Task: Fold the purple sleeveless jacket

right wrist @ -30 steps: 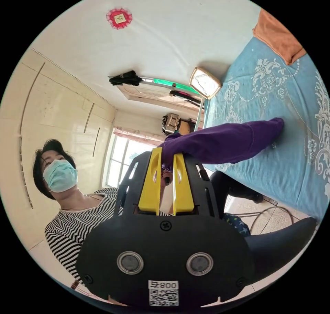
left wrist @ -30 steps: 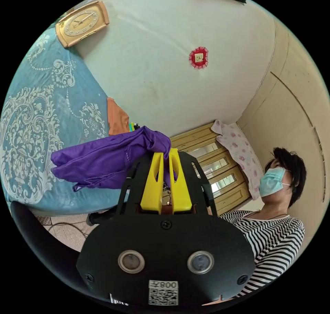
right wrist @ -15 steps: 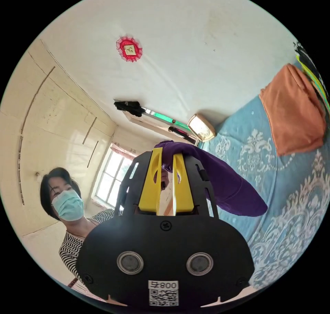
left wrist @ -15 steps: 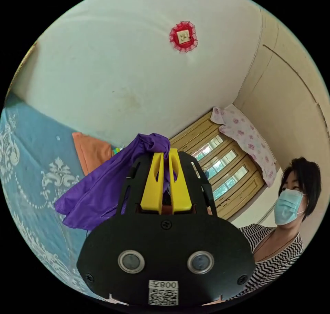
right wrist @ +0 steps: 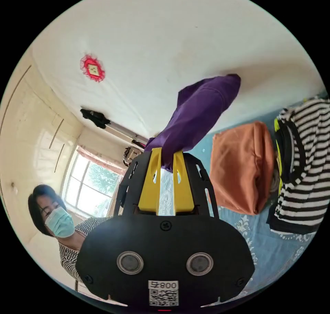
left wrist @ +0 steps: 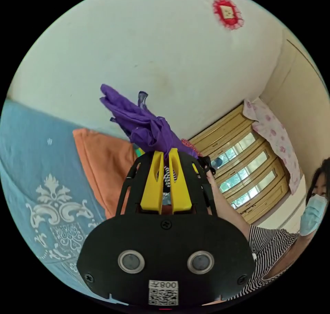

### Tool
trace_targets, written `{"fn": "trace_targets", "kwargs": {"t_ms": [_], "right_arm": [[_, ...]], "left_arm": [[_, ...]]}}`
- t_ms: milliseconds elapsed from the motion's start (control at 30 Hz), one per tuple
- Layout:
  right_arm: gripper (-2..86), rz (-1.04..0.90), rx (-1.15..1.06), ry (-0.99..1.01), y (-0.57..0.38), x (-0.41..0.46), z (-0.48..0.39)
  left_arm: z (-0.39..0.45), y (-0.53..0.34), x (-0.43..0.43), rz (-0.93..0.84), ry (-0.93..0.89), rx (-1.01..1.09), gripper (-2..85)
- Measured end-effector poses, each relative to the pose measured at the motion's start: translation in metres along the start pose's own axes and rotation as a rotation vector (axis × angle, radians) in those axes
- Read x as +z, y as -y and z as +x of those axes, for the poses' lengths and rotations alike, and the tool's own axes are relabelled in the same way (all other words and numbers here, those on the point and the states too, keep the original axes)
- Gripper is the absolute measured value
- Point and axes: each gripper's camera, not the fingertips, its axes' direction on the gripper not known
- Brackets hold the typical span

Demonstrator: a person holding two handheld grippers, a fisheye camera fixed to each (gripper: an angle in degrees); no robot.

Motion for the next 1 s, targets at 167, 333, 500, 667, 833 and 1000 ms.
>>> {"fn": "trace_targets", "kwargs": {"t_ms": [167,333,500,667,833,1000], "right_arm": [[6.1,-0.102,0.28,-0.142,-0.03,0.031,0.122],[6.8,-0.083,0.228,-0.137,-0.03,0.029,0.123],[7.4,-0.047,0.179,-0.202,-0.031,0.028,0.102],[5.2,0.067,0.13,-0.305,-0.053,0.005,0.063],[0.9,0.222,-0.026,-0.445,-0.077,-0.005,-0.005],[0.2,0.126,-0.164,-0.631,-0.064,0.045,-0.036]], "left_arm": [[-0.116,-0.036,0.07,-0.116,0.015,-0.198,3.3],[-0.175,-0.031,0.103,-0.141,0.033,-0.134,3.8],[-0.226,-0.026,0.124,-0.159,0.021,-0.138,4.0],[-0.27,-0.027,0.134,-0.18,0.005,-0.125,3.1],[-0.304,-0.036,0.136,-0.171,-0.045,-0.084,1.1],[-0.321,-0.02,0.14,-0.077,-0.047,0.015,0.4]]}}
